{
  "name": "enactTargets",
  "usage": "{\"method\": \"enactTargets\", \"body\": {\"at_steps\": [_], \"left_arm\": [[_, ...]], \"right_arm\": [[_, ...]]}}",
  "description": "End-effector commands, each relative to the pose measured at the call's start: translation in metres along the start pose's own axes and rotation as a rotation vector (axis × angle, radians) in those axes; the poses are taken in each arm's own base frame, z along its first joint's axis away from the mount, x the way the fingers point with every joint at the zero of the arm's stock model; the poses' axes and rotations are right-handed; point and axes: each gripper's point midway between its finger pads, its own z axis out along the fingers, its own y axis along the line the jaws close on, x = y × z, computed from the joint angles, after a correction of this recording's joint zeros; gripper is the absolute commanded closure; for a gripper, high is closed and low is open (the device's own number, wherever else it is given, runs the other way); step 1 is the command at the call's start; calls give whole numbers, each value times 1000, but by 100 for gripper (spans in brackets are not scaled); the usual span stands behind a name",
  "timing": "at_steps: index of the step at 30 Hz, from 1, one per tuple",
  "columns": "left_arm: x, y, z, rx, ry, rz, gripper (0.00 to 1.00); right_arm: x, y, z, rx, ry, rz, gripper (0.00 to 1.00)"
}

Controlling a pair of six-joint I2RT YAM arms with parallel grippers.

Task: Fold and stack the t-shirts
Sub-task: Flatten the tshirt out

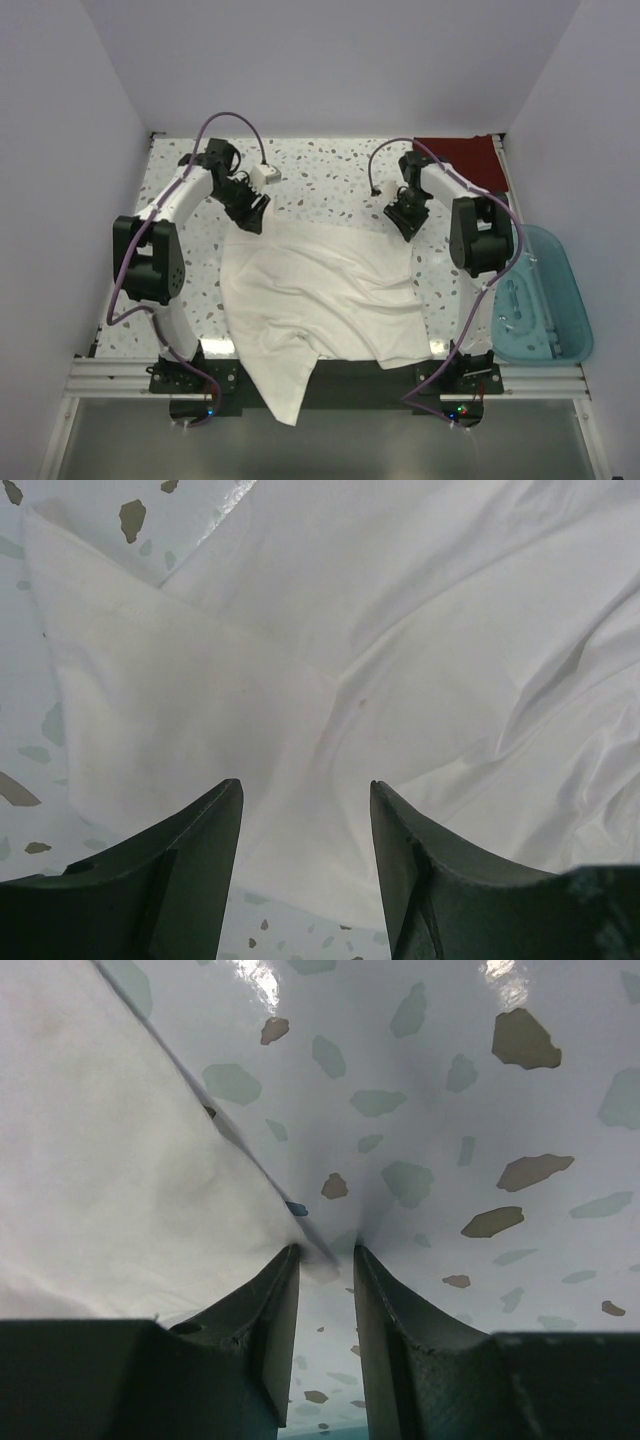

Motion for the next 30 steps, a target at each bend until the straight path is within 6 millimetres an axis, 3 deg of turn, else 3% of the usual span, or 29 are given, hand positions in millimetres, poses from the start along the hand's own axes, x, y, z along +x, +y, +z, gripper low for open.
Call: {"method": "enactTargets", "body": {"at_steps": [1, 12, 18, 23, 30], "left_arm": [[-24, 11, 4, -42, -54, 32, 41], [-35, 31, 31, -134, -42, 44, 42], [-39, 33, 39, -171, -20, 87, 41], [-42, 33, 43, -173, -18, 98, 41], [-52, 37, 40, -191, -37, 98, 41]], "right_arm": [[10, 19, 14, -50, 37, -13, 69], [20, 34, 8, -88, 66, -23, 71], [19, 41, 1, -122, 62, -10, 66], [15, 39, -6, -138, 62, 16, 65], [25, 37, 4, -135, 98, 15, 67]]}}
